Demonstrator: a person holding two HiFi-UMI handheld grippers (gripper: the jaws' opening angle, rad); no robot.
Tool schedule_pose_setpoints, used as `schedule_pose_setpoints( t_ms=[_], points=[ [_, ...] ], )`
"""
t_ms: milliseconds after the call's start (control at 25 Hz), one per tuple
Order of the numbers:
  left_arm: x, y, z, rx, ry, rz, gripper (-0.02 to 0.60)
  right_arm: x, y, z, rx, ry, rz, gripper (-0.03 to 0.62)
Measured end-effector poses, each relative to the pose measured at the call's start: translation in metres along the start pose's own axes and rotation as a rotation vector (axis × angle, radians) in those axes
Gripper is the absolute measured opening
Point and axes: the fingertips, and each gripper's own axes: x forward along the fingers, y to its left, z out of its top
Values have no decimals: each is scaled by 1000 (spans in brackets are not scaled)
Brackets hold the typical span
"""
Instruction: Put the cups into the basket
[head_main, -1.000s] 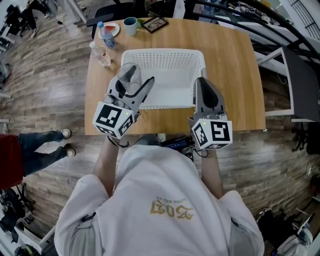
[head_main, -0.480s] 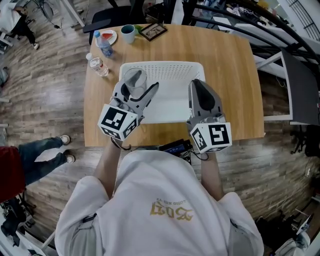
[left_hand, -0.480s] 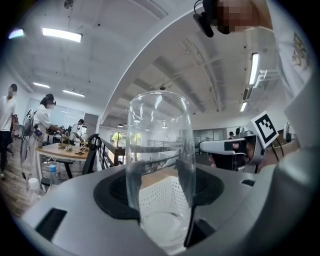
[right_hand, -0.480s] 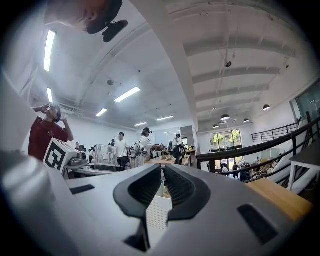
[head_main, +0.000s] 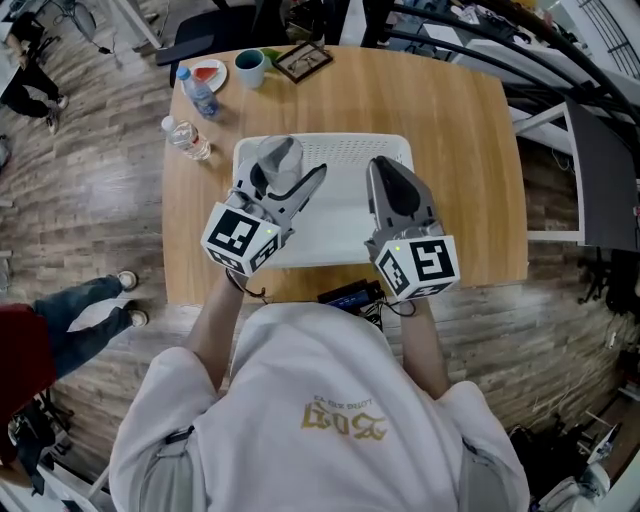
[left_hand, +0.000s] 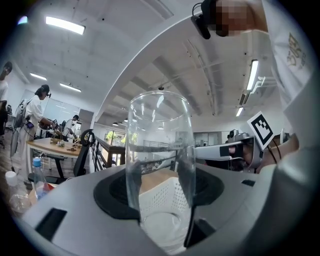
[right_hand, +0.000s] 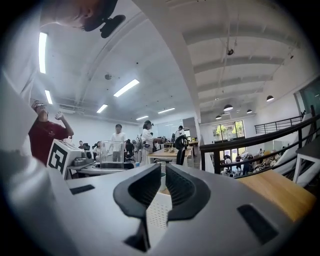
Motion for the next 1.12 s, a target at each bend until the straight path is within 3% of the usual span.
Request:
schedule_pose_setpoints(
  t_ms=[400, 880, 1120],
  points=[
    [24, 5, -41, -22, 105, -55, 264, 36, -3, -46, 98, 157, 31, 17],
    [41, 1, -93, 7, 255, -133, 264, 49, -2, -67, 119, 209, 62, 17],
    [50, 0, -117, 19, 351, -112, 264, 54, -6, -71, 131, 215, 73, 20]
  ],
)
